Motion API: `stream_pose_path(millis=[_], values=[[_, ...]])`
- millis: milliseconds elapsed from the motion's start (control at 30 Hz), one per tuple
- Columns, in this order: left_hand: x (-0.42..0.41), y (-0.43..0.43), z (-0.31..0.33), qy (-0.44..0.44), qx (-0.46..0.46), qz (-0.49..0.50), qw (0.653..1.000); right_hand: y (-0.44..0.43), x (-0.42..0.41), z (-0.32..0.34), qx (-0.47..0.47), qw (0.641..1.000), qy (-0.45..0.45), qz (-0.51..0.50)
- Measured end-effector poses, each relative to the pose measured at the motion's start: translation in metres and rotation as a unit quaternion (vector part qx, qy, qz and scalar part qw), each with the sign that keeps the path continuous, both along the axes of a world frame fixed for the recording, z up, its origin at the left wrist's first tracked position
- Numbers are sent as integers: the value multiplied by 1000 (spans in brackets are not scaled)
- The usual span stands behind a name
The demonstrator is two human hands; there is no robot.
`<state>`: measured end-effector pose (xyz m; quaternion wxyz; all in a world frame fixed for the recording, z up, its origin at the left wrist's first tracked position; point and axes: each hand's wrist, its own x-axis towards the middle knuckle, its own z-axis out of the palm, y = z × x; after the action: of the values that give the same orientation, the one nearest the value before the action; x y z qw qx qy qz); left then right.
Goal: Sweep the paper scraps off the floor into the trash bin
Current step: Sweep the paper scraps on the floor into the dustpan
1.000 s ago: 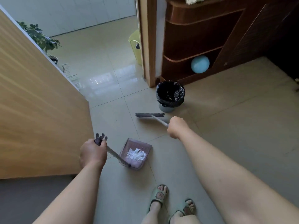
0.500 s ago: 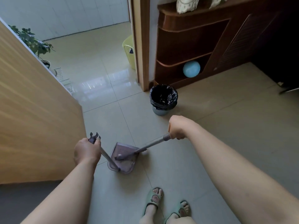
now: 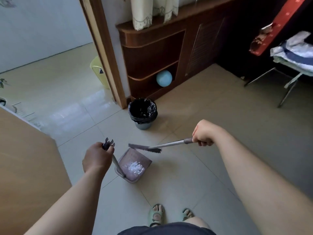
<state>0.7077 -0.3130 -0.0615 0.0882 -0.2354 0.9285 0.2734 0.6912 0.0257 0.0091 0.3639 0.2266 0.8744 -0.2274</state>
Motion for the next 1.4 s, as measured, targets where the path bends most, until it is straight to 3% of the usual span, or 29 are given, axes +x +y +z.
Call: stream_pose_path(millis=[300,667,1033,1400], values=[[-23,98,-3,4,20,-145,989,107,64,-7,19,977,-17,-211],[-30,246,-14,17,69,-281,957,221,137,-17,99,921,29,-375],[-1,336,-24,30,39,-292,955,308,169,-37,131,904,19,-407],[17,288,-26,-1,16,-226,974,264,142,-75,46,945,-67,-317]])
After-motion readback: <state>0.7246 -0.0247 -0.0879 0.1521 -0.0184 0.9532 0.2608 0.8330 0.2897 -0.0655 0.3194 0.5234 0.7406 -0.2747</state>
